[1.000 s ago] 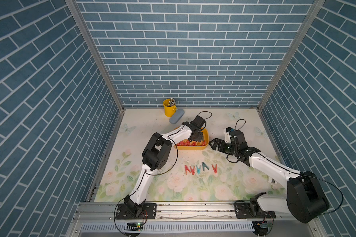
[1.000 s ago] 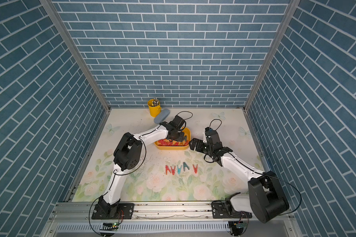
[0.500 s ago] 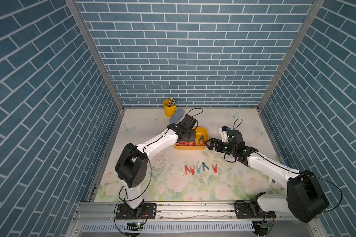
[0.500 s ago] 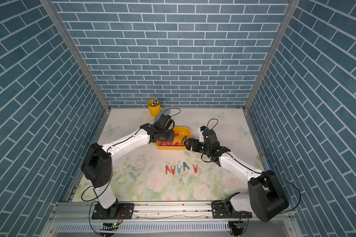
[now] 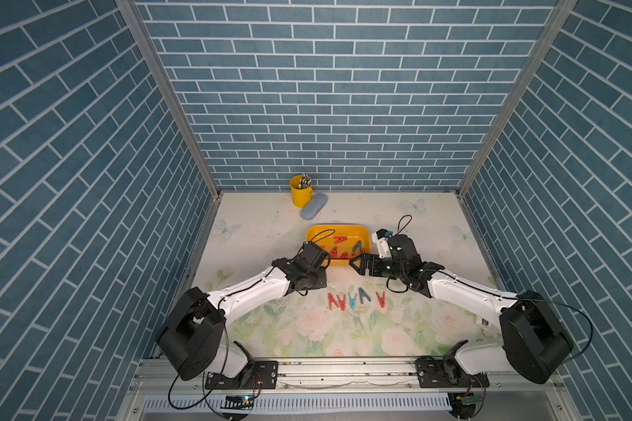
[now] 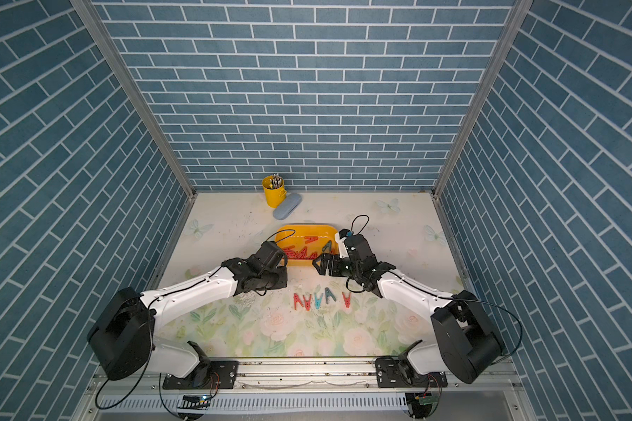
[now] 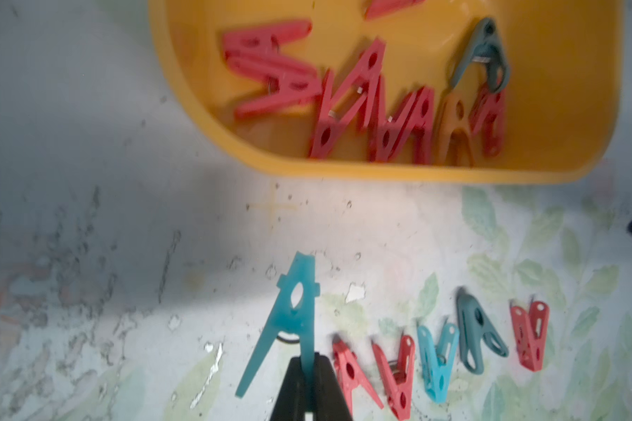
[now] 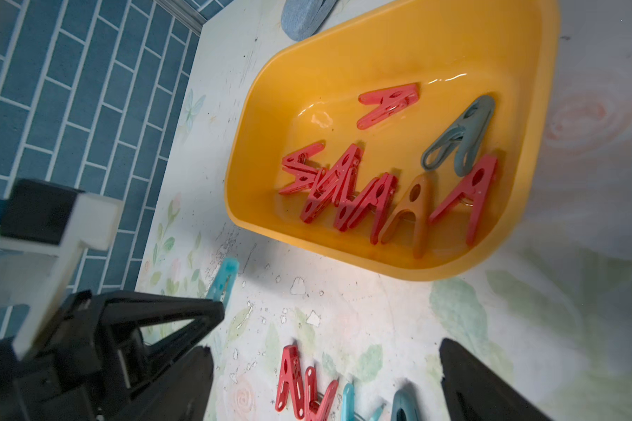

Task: Take the clothespins out of the storage box
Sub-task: Pick up the clothespin from the storage box, then place the clothespin at the center of the board.

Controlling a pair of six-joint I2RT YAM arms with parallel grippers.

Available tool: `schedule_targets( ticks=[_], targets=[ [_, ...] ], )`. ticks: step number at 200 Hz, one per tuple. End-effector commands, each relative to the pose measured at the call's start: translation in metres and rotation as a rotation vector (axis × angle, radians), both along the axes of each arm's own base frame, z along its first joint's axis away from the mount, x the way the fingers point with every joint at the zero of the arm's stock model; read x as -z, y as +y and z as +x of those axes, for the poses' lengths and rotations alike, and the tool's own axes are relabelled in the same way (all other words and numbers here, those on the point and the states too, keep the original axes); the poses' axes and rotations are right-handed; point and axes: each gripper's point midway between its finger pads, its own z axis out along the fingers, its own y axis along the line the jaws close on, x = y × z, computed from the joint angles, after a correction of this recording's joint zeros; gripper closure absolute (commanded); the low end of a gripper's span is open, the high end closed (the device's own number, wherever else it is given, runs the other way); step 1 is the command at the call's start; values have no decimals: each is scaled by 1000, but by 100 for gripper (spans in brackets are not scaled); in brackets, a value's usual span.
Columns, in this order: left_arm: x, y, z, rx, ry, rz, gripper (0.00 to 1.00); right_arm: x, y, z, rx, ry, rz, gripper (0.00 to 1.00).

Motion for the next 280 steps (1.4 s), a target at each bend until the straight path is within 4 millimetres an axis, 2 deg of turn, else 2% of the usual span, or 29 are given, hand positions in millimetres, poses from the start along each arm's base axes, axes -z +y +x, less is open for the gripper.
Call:
schedule_targets(
  ticks=[1, 73, 123, 134, 141, 152, 192, 208, 223, 239, 268, 280],
  targets=[
    [9, -5, -13, -32, 11, -47, 90, -11, 9, 5, -4, -35, 18, 0],
    [45, -17, -53, 43, 75, 7, 90, -10, 10, -2, -5, -31, 9, 1],
    [57, -11, -56, 53, 94, 63, 89, -8, 8, -4, 7, -28, -2, 1],
    [58, -10, -57, 58, 97, 68, 86, -8, 7, -3, 13, -29, -8, 1],
    [57, -10, -57, 62, 97, 69, 80, -7, 6, -2, 17, -31, -15, 1],
    [53, -11, -56, 65, 89, 68, 69, -7, 6, -1, 18, -32, -27, 1],
    [27, -14, -43, 74, 34, 69, 60, -5, 0, 15, 68, -45, -113, 1],
    [12, -17, -34, 70, 8, 47, 47, -6, -2, 24, 86, -61, -159, 1],
    [-4, -19, -24, 62, -24, 15, 40, -6, -2, 34, 98, -72, -209, 0],
    [-22, -21, -13, 56, -62, -20, 29, -4, -1, 44, 103, -78, -261, 11],
    [-49, -19, 5, 43, -115, -56, 4, 4, 1, 64, 127, -66, -354, 30],
    [-58, -17, 12, 33, -135, -74, 1, 7, 1, 72, 142, -59, -395, 39]
  ],
)
